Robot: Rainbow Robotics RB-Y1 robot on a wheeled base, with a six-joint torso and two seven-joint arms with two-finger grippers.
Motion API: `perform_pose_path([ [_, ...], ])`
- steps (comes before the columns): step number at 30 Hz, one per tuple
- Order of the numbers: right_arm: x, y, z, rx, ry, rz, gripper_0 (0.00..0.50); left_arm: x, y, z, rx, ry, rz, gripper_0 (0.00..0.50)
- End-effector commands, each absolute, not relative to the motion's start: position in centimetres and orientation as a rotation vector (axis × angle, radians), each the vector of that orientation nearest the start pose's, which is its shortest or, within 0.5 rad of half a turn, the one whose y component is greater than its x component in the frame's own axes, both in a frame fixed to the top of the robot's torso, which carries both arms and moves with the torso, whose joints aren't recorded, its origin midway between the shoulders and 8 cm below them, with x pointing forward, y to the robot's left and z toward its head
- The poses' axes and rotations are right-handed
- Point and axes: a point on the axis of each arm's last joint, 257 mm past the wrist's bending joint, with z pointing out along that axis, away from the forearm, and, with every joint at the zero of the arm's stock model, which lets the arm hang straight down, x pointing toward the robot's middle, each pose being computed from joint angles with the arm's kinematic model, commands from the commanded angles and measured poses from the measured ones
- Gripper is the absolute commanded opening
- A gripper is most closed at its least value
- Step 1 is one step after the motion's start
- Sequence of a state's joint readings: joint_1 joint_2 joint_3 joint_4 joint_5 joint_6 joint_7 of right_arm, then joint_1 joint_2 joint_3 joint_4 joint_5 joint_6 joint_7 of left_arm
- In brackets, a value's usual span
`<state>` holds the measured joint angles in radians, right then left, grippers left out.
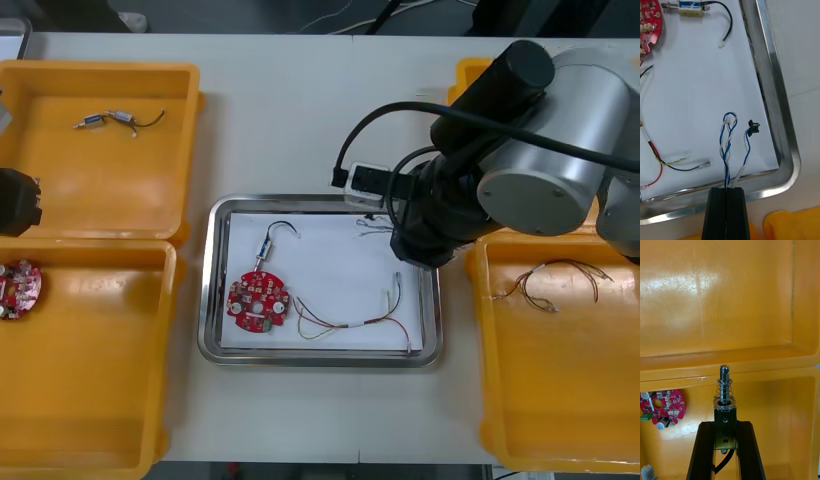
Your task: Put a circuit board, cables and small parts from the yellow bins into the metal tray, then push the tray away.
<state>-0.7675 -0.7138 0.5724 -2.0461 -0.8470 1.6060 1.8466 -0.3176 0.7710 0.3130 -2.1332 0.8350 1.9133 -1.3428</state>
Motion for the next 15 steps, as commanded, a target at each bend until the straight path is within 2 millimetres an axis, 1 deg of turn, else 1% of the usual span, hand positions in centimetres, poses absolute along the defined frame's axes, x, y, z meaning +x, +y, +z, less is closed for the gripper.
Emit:
perform_pose_path([
  [1,44.4,-6.6,-17.2,-1.731,1.933,-0.177,0.0,40.7,37.9,-10.5,0.155,2.54,0.103,0.0],
  [4,44.5,-5.5,-18.1,-1.758,1.908,-0.18,0.0,40.6,37.9,-10.5,0.158,2.54,0.105,0.0],
  [5,44.7,-4.8,-18.7,-1.771,1.892,-0.186,0.0,40.6,37.9,-10.5,0.16,2.539,0.106,0.0],
  [7,44.9,-4.2,-19.3,-1.781,1.878,-0.187,0.0,40.6,37.8,-10.5,0.161,2.538,0.107,0.0],
  [8,44.9,-4.2,-19.3,-1.781,1.878,-0.187,0.0,40.6,37.8,-10.5,0.161,2.538,0.107,0.0],
  [10,45.4,-3.2,-20.0,-1.79,1.849,-0.193,0.0,40.6,37.8,-10.5,0.161,2.538,0.107,0.0],
  [13,46.2,-2.5,-20.7,-1.787,1.832,-0.194,0.0,40.6,37.8,-10.5,0.161,2.538,0.107,0.0],
  [15,46.6,-2.5,-21.2,-1.786,1.829,-0.195,0.0,40.6,37.9,-10.5,0.16,2.538,0.109,0.0],
])
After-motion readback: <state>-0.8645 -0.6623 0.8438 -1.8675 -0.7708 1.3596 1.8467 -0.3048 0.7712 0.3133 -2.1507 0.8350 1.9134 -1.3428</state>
